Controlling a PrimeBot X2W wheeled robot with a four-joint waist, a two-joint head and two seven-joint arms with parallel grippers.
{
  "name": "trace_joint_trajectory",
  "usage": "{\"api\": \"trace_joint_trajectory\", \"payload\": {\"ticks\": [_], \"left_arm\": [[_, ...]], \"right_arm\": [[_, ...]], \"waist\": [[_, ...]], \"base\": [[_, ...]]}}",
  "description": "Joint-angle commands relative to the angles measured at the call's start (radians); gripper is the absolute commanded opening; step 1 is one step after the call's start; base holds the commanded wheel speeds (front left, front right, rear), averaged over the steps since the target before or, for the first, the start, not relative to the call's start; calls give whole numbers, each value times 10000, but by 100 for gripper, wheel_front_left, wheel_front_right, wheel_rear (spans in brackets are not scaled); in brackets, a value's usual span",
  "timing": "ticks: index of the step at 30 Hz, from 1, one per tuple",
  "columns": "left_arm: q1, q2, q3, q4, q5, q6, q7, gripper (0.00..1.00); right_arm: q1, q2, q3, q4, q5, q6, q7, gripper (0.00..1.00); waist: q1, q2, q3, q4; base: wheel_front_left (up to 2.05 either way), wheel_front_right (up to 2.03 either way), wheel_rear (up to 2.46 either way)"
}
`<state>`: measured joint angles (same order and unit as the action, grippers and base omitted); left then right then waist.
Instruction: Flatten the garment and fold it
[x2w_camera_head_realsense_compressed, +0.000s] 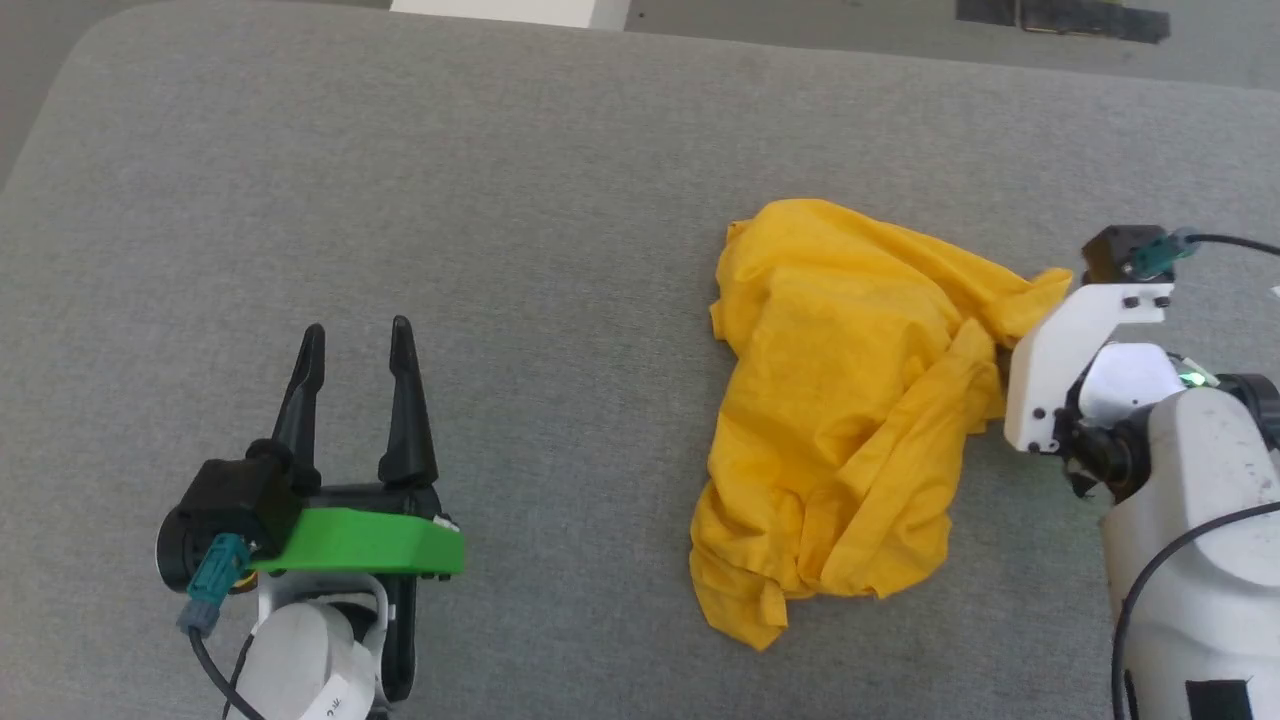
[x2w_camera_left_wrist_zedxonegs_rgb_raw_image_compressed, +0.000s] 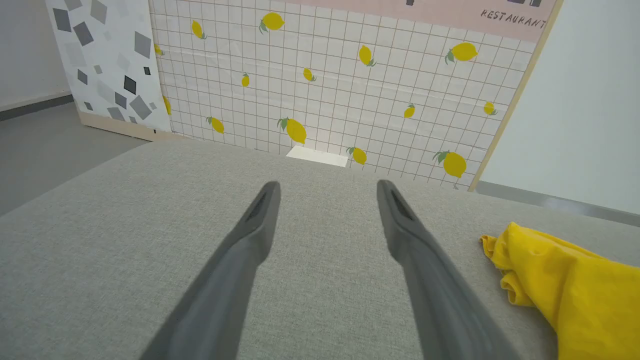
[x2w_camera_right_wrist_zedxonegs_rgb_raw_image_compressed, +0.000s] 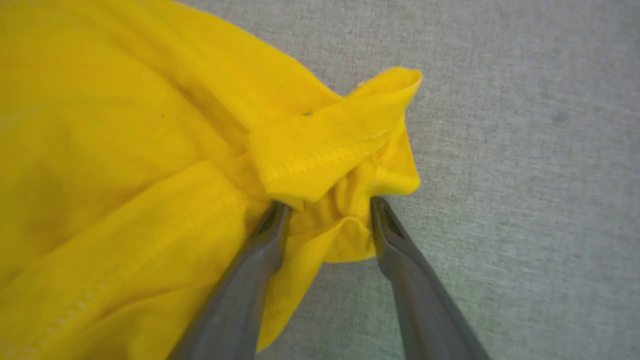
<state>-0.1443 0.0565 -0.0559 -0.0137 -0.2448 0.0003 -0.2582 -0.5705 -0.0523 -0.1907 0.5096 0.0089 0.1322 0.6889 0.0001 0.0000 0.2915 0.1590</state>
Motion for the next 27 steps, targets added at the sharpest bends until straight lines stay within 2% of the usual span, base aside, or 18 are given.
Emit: {"api": "trace_joint_trajectory", "payload": {"ticks": [1,5,7,8,9,13,16,19,22,23,24,27], "left_arm": [[-42,-49,32,57,122,-69,-35,100],[149,-57,111,198,166,-98,-35,100],[276,-59,184,219,238,-103,-35,100],[350,-59,226,241,271,-112,-35,100],[520,-60,355,260,366,-158,-35,100],[712,-61,445,270,466,-239,-35,100],[819,-61,451,298,518,-304,-35,100],[902,-61,459,329,544,-354,-35,100],[1046,-62,431,411,543,-395,-35,100],[1083,-62,421,442,545,-403,-35,100],[1116,-62,418,465,543,-408,-36,100],[1233,-62,416,549,540,-410,-36,100]], "right_arm": [[195,20,-14,270,116,-15,186,0],[231,20,208,-569,706,-15,-1111,0],[274,20,750,-1169,1219,-15,-1766,0],[329,20,1187,-1594,1550,-15,-2061,0],[685,20,2770,-3071,2501,-15,-2479,0],[1577,20,5061,-4942,3450,-15,-2190,0],[2455,20,6573,-5730,3811,-15,-1629,0],[3534,20,7781,-5838,4181,-15,-920,0],[4759,-38,8589,-5226,4175,-15,-42,0],[4889,-55,8616,-5209,4145,-15,-52,46],[5001,-54,8573,-5229,4191,-15,-121,100],[5245,-27,7949,-5628,4311,-15,-808,100]], "waist": [[-1,0,-127,61],[-1,0,-616,-32],[-1,0,-891,-115],[-1,0,-1051,-155],[-1,0,-1435,-274],[-1,0,-1770,-368],[-1,0,-1922,-370],[-1,0,-2015,-371],[-1,0,-2108,-363],[-1,0,-2133,-381],[-1,0,-2160,-401],[-1,0,-2228,-533]], "base": [[0,0,0],[0,0,0],[0,0,0],[0,0,0],[0,0,0],[0,0,0],[0,0,0],[0,0,0],[0,0,0],[0,0,0],[0,0,0],[0,0,0]]}}
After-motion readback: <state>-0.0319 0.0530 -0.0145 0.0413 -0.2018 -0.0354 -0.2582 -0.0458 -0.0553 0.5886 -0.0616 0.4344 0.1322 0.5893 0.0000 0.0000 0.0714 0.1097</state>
